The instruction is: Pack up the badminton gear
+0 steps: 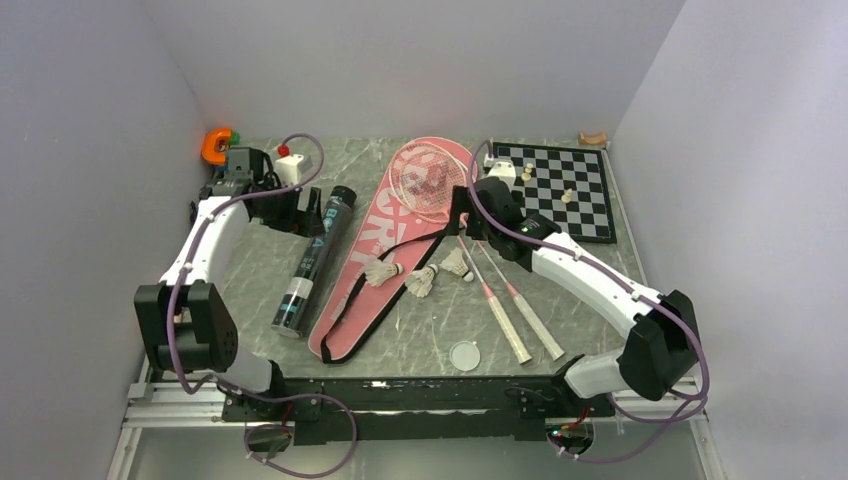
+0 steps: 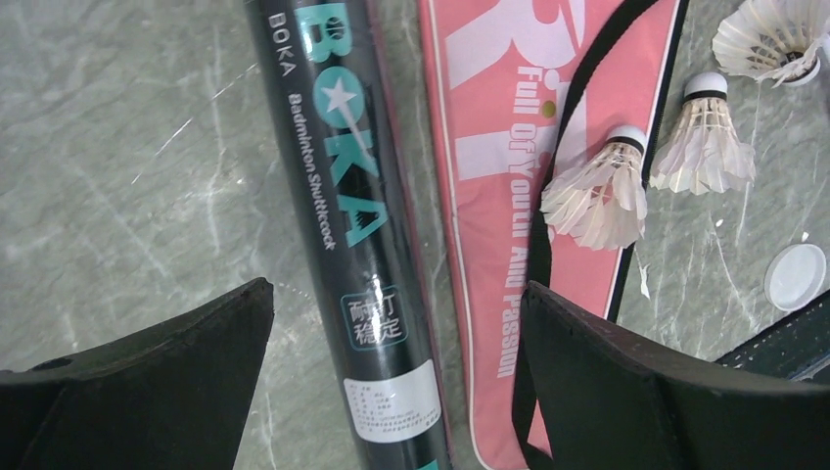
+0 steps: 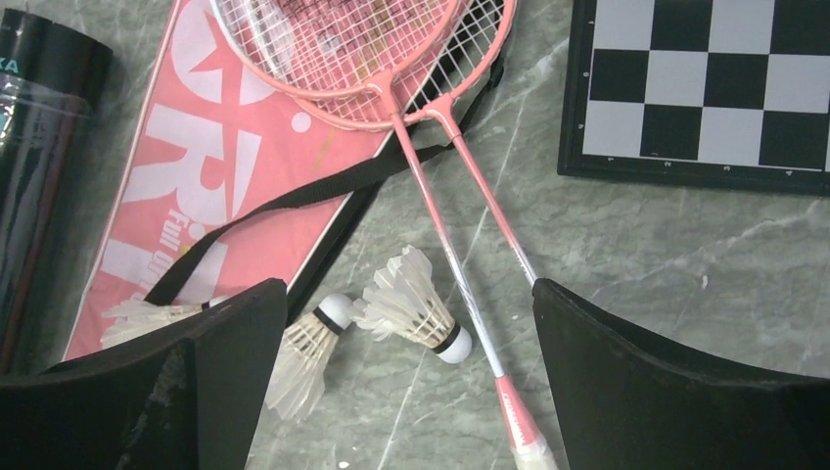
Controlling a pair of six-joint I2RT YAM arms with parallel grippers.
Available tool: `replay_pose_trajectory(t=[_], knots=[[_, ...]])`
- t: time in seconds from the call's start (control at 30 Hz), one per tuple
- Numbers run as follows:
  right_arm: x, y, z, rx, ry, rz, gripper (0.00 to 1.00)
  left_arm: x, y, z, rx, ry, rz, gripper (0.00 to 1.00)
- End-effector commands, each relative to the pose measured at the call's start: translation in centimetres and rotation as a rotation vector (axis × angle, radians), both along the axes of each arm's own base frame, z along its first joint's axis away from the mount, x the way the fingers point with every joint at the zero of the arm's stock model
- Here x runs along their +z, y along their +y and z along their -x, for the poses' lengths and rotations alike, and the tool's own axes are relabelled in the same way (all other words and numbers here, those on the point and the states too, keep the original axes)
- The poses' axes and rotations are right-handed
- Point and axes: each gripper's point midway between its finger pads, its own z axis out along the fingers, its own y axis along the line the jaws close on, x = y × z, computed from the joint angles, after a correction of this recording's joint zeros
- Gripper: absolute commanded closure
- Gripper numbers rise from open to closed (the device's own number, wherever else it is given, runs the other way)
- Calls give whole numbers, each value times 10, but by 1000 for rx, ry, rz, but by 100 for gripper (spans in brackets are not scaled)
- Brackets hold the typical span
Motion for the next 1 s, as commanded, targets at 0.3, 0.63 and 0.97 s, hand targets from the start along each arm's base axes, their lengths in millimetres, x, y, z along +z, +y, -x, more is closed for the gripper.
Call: replay_pose_trajectory(t=[0.3,0.63,0.97], knots=[[6,3,11,1,-9,-24,0,-49,-23,-27,-79,50,-70,1],[5,7,12,-4,-6,31,0,-98,-28,-12,-155,130,-125,1],[2,8,20,-6,-6,33,0,-126,-15,2,-172,160,-232,1]])
